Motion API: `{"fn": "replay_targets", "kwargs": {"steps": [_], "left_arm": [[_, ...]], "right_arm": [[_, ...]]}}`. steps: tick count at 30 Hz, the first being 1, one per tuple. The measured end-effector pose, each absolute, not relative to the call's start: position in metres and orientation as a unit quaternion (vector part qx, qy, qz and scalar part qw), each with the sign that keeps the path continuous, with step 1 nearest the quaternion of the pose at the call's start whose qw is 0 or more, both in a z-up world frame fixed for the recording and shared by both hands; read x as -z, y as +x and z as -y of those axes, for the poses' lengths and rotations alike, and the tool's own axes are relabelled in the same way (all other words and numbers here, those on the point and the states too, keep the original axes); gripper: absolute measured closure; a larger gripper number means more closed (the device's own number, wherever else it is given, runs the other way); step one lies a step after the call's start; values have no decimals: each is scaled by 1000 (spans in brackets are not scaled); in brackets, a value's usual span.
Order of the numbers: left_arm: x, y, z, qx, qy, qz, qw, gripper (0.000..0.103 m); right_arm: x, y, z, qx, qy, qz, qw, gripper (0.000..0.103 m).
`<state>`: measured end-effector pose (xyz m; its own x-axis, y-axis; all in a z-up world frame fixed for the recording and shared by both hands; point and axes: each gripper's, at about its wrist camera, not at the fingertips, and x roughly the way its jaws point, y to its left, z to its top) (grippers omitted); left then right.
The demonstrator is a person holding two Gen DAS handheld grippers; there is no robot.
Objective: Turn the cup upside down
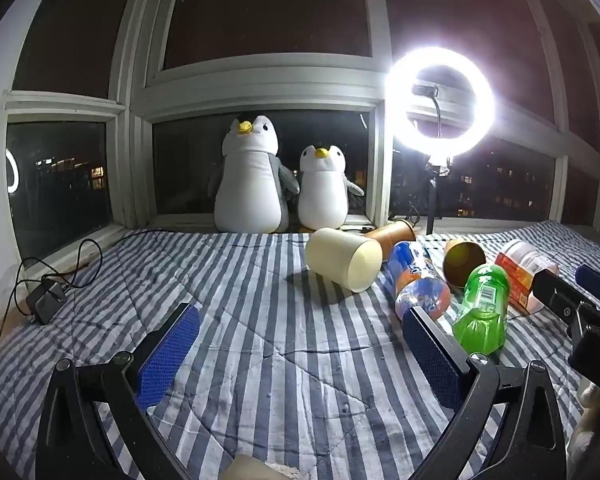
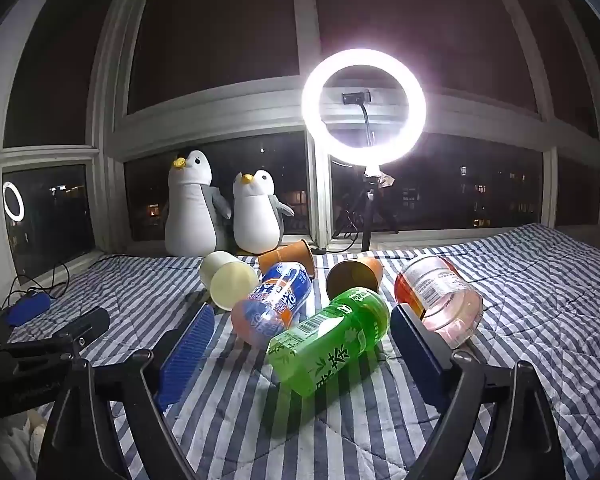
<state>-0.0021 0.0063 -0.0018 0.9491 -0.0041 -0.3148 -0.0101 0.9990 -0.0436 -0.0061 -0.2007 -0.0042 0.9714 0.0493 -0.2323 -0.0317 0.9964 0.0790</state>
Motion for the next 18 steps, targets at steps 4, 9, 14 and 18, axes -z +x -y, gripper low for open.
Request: {"fn": "replay_targets", "kwargs": {"steps": [4, 9, 14, 18], "left_arm": [[1, -5, -2, -6, -12, -157, 987, 0], [-5, -6, 0, -8, -19, -152, 988, 0], [-4, -7, 2, -9, -19, -153, 988, 0], [-5, -6, 3, -10, -16, -155, 988, 0]], "right_arm": [[4, -4, 199, -20, 38, -119, 992, 14], [4, -1, 203, -20, 40, -116, 992, 12], [6, -2, 204, -19, 42, -105, 993, 11], [4, -1, 204, -20, 43, -106, 993, 11]]}}
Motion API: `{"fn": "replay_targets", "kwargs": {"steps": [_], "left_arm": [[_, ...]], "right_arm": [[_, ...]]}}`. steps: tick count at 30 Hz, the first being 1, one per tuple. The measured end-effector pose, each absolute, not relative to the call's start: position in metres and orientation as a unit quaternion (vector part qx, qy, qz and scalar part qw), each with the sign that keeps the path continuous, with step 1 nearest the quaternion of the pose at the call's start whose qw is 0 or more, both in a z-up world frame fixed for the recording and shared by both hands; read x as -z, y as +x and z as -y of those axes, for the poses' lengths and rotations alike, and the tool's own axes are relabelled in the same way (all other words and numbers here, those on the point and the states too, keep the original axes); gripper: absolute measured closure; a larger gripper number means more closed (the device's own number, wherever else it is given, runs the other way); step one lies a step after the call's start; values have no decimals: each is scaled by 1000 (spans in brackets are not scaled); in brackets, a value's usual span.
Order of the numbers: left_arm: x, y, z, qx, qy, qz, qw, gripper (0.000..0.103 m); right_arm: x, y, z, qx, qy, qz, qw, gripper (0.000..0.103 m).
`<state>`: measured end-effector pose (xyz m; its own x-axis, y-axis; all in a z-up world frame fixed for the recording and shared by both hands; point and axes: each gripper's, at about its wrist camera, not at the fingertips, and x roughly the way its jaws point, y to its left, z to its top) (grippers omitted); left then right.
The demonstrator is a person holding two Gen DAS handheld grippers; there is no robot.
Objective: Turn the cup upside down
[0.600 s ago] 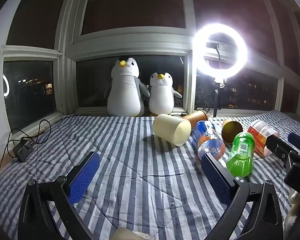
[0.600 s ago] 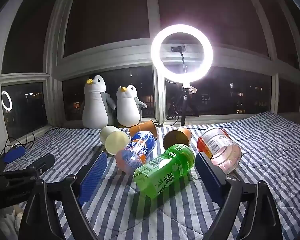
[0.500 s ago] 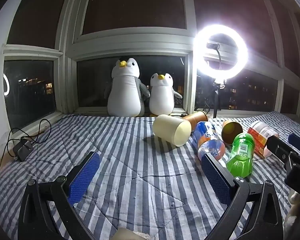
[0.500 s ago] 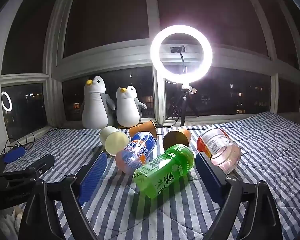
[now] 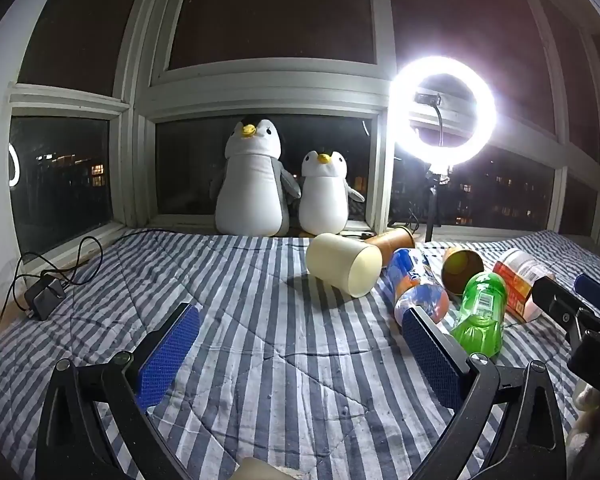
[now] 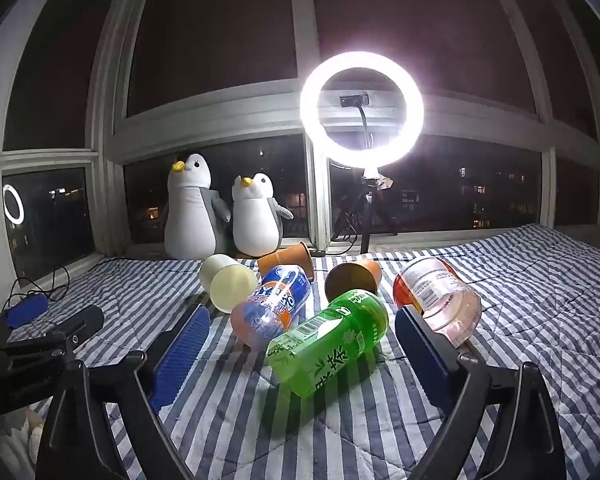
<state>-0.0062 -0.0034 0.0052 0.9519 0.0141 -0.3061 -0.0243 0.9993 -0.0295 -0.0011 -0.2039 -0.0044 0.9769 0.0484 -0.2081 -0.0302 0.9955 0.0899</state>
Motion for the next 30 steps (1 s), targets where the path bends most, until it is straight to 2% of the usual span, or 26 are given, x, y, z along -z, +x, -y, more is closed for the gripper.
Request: {"fn": "replay_targets", "kwargs": {"steps": [30], "left_arm": [[0, -6, 1, -9, -15, -152, 988, 0]], "right_arm": [[5, -3, 206, -19, 54, -102, 993, 11]]}}
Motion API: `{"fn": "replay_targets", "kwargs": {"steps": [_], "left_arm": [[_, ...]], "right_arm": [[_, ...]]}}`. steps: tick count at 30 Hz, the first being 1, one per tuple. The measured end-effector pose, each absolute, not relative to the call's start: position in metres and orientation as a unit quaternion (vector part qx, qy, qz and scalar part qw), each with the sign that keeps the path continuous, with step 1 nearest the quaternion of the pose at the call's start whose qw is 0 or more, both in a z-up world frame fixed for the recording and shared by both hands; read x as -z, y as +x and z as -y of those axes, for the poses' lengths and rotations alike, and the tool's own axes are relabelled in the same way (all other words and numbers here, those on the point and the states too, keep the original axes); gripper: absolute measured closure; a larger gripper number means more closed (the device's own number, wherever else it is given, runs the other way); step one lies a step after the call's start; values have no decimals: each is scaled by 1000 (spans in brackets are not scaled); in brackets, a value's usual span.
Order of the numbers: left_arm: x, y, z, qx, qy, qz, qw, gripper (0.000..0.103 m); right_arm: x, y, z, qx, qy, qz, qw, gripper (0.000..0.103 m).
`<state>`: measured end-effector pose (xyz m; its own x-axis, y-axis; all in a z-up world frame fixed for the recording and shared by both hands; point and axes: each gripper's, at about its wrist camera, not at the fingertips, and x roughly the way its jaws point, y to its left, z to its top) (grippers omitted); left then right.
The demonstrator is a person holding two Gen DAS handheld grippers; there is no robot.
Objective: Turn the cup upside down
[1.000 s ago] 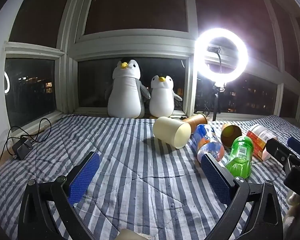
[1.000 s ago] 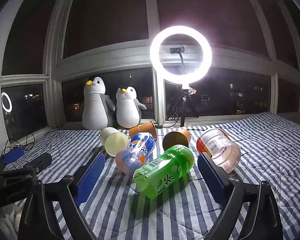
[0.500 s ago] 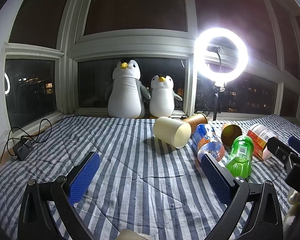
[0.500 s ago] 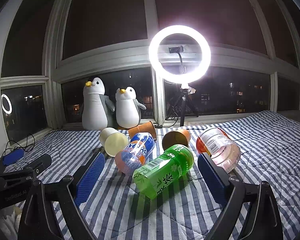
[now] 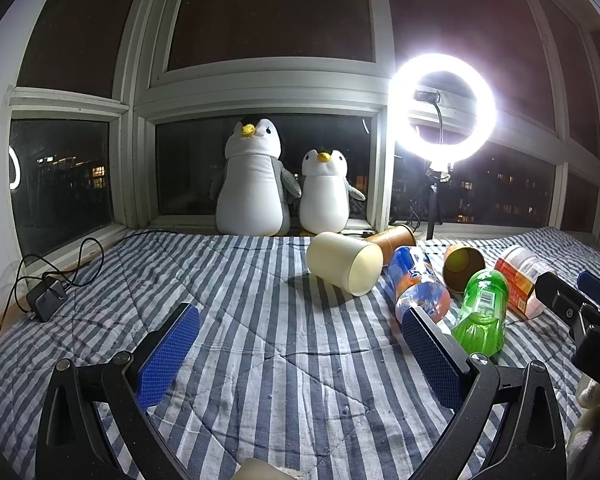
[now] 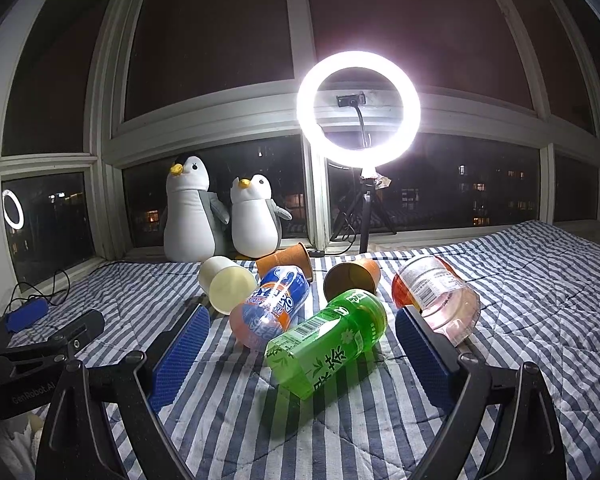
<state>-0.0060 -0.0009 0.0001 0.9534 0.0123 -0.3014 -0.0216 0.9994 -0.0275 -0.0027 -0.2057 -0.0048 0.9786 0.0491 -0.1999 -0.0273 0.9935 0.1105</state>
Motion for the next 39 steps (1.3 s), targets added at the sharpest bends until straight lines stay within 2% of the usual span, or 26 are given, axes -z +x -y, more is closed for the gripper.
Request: {"fn": "replay_targets", "kwargs": {"steps": [39], "left_arm": [[0, -6, 0, -8, -10, -155, 988, 0]], "right_arm": [[5, -2, 207, -19, 56, -106, 993, 9]]}}
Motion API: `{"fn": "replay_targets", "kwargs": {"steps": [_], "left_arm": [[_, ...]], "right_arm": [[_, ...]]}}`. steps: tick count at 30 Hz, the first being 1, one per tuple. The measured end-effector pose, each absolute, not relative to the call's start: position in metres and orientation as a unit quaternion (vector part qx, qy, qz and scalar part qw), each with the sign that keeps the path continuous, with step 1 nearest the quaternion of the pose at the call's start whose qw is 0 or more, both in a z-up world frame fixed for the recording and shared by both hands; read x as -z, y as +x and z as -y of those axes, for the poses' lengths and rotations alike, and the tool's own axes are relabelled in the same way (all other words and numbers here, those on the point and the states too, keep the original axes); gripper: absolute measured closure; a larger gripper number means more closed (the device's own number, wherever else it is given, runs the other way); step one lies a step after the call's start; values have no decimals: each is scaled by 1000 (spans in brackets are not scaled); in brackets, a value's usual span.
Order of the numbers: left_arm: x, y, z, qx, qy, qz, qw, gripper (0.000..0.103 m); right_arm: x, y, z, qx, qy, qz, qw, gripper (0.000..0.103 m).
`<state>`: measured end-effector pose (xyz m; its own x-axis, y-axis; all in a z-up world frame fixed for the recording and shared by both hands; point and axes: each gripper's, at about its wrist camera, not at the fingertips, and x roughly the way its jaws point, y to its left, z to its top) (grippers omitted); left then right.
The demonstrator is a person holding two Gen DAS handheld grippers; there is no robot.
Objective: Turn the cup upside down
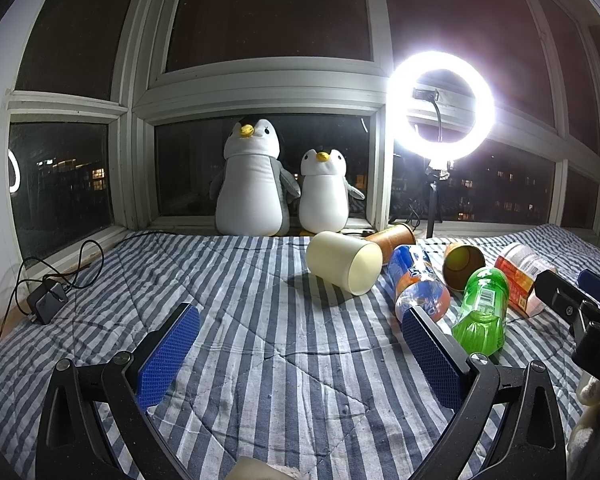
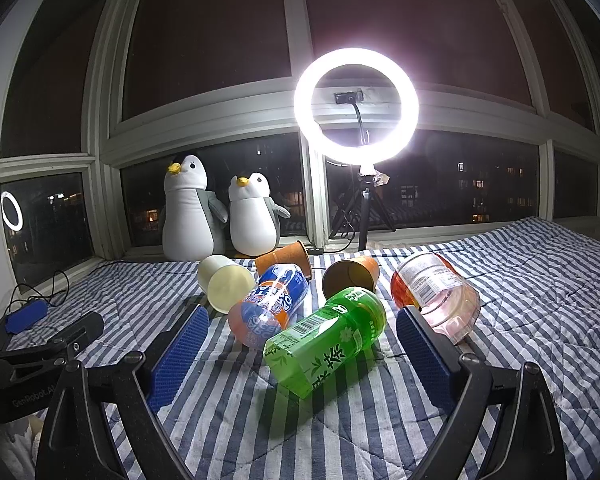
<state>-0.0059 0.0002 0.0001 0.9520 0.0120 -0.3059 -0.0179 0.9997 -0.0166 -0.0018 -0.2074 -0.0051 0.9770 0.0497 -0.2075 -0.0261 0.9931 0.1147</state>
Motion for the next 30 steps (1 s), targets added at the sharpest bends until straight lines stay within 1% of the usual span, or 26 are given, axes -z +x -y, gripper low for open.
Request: {"fn": "replay_targets", "kwargs": {"steps": [12, 21, 30], "left_arm": [[1, 1, 0, 1, -6, -177, 984, 0], [1, 6, 6, 3, 1, -185, 983, 0], [-4, 24, 12, 17, 13, -230, 973, 0]], "right_arm": [[6, -2, 209, -16, 56, -107, 993, 6], [5, -1, 208, -15, 57, -107, 992, 5], [3, -1, 210, -9, 60, -113, 992, 5]]}}
